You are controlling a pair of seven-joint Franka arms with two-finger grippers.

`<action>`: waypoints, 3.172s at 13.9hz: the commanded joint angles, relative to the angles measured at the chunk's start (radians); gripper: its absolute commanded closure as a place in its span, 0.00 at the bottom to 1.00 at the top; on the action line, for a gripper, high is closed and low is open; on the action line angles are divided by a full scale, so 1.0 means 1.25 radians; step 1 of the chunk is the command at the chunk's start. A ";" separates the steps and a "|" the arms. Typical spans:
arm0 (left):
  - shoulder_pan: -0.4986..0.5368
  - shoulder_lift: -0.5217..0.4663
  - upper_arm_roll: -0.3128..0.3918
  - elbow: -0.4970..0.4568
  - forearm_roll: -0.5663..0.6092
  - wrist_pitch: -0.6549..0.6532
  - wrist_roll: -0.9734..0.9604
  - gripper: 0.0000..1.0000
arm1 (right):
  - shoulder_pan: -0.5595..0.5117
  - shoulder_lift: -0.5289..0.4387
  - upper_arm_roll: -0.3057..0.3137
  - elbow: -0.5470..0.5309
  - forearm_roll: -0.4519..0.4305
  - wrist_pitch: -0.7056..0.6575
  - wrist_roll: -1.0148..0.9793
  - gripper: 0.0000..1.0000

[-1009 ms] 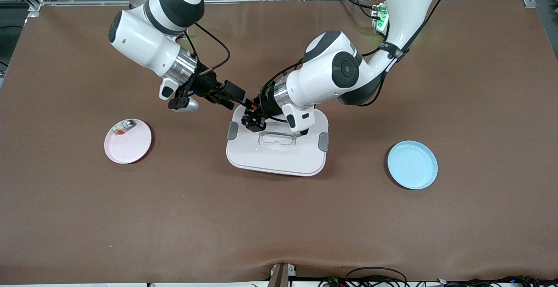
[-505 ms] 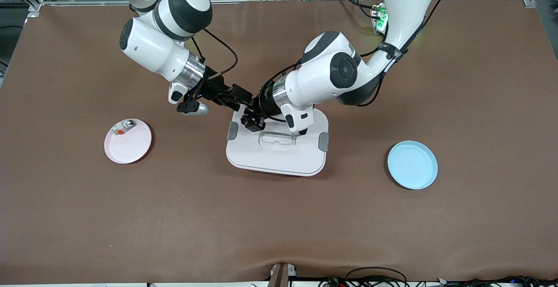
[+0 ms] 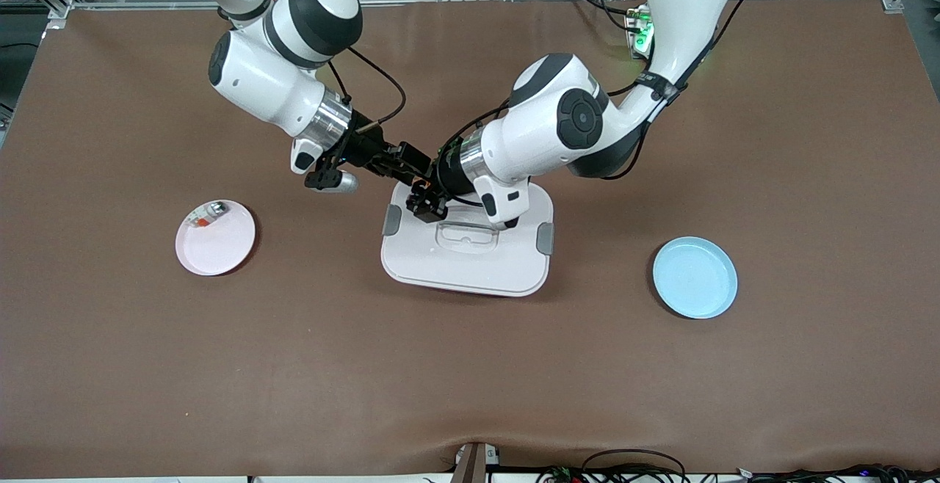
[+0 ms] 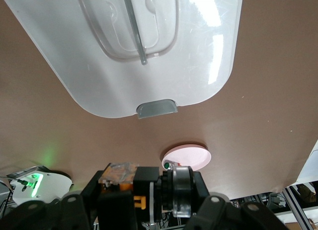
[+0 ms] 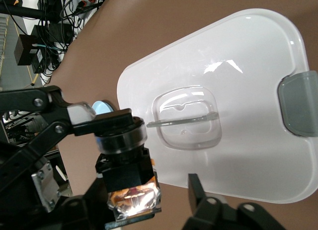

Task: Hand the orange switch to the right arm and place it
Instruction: 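Grasp the switch with the right gripper beside the left gripper, then open the left gripper and withdraw it while the right gripper carries the switch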

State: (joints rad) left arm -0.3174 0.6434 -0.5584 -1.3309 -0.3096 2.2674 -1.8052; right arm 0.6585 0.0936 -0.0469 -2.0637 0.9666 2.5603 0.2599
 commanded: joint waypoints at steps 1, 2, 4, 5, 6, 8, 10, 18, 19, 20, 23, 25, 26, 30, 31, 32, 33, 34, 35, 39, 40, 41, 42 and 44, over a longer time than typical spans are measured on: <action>-0.012 0.012 0.006 0.023 -0.001 0.006 -0.006 1.00 | 0.003 0.010 -0.002 0.018 0.024 -0.004 -0.015 0.92; -0.012 0.012 0.006 0.023 -0.001 0.006 -0.006 1.00 | 0.005 0.010 -0.002 0.018 0.024 -0.004 -0.015 1.00; -0.012 0.015 0.006 0.023 -0.001 0.007 -0.008 1.00 | 0.008 0.010 -0.002 0.019 0.024 -0.003 -0.016 1.00; -0.014 0.015 0.006 0.023 -0.001 0.008 -0.008 0.99 | 0.010 0.010 -0.002 0.019 0.024 -0.004 -0.015 1.00; -0.016 0.015 0.006 0.023 -0.001 0.008 -0.008 0.96 | 0.010 0.010 -0.002 0.021 0.024 -0.004 -0.015 1.00; -0.016 0.015 0.007 0.023 -0.001 0.008 -0.004 0.84 | 0.008 0.010 -0.002 0.022 0.024 -0.007 -0.014 1.00; -0.011 0.017 0.007 0.023 -0.003 0.008 0.002 0.77 | 0.008 0.010 -0.002 0.022 0.024 -0.010 -0.014 1.00; -0.009 -0.013 0.045 0.025 0.000 0.008 0.054 0.00 | 0.002 0.006 -0.003 0.035 0.023 -0.017 -0.018 1.00; -0.012 -0.020 0.072 0.027 0.000 0.008 0.055 0.00 | 0.000 0.000 -0.004 0.035 0.017 -0.045 -0.023 1.00; -0.008 -0.023 0.082 0.028 0.000 0.008 0.057 0.00 | -0.006 -0.009 -0.007 0.040 0.015 -0.090 -0.025 1.00; 0.004 -0.059 0.110 0.028 0.061 0.002 0.075 0.00 | -0.063 -0.043 -0.009 0.054 -0.012 -0.254 -0.026 1.00; 0.018 -0.073 0.118 0.027 0.147 -0.007 0.086 0.00 | -0.089 -0.066 -0.009 0.073 -0.158 -0.348 -0.025 1.00; 0.034 -0.094 0.117 0.025 0.208 -0.018 0.118 0.00 | -0.097 -0.074 -0.010 0.091 -0.256 -0.402 -0.026 1.00; 0.095 -0.111 0.117 0.020 0.304 -0.130 0.277 0.00 | -0.153 -0.093 -0.010 0.195 -0.514 -0.662 -0.135 1.00; 0.116 -0.115 0.117 0.020 0.315 -0.169 0.317 0.00 | -0.185 -0.105 -0.010 0.199 -0.534 -0.697 -0.224 1.00; 0.143 -0.124 0.117 0.020 0.322 -0.205 0.363 0.00 | -0.218 -0.117 -0.009 0.199 -0.564 -0.715 -0.319 1.00; 0.167 -0.132 0.117 0.019 0.323 -0.234 0.410 0.00 | -0.242 -0.124 -0.009 0.198 -0.613 -0.733 -0.416 1.00; 0.191 -0.138 0.117 0.019 0.323 -0.258 0.457 0.00 | -0.261 -0.130 -0.009 0.198 -0.667 -0.740 -0.509 1.00; 0.220 -0.143 0.117 0.019 0.324 -0.274 0.510 0.00 | -0.286 -0.136 -0.009 0.196 -0.708 -0.740 -0.596 1.00; 0.320 -0.160 0.119 0.020 0.348 -0.352 0.755 0.00 | -0.374 -0.131 -0.009 0.188 -0.809 -0.714 -0.891 1.00; 0.337 -0.167 0.117 0.020 0.386 -0.369 0.808 0.00 | -0.386 -0.131 -0.009 0.177 -0.834 -0.694 -0.941 1.00; 0.347 -0.175 0.117 0.020 0.418 -0.382 0.852 0.00 | -0.395 -0.131 -0.009 0.154 -0.857 -0.656 -0.979 1.00; 0.358 -0.178 0.117 0.020 0.427 -0.398 0.888 0.00 | -0.408 -0.130 -0.009 0.128 -0.866 -0.615 -1.013 1.00; 0.389 -0.192 0.113 0.020 0.428 -0.425 0.938 0.00 | -0.438 -0.128 -0.009 0.071 -0.869 -0.522 -1.083 1.00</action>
State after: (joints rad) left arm 0.1434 0.4436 -0.4070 -1.2854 0.2016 1.7737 -0.6909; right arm 0.1543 -0.0554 -0.0763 -1.9011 -0.0935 1.8175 -1.0112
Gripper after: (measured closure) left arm 0.000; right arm 0.590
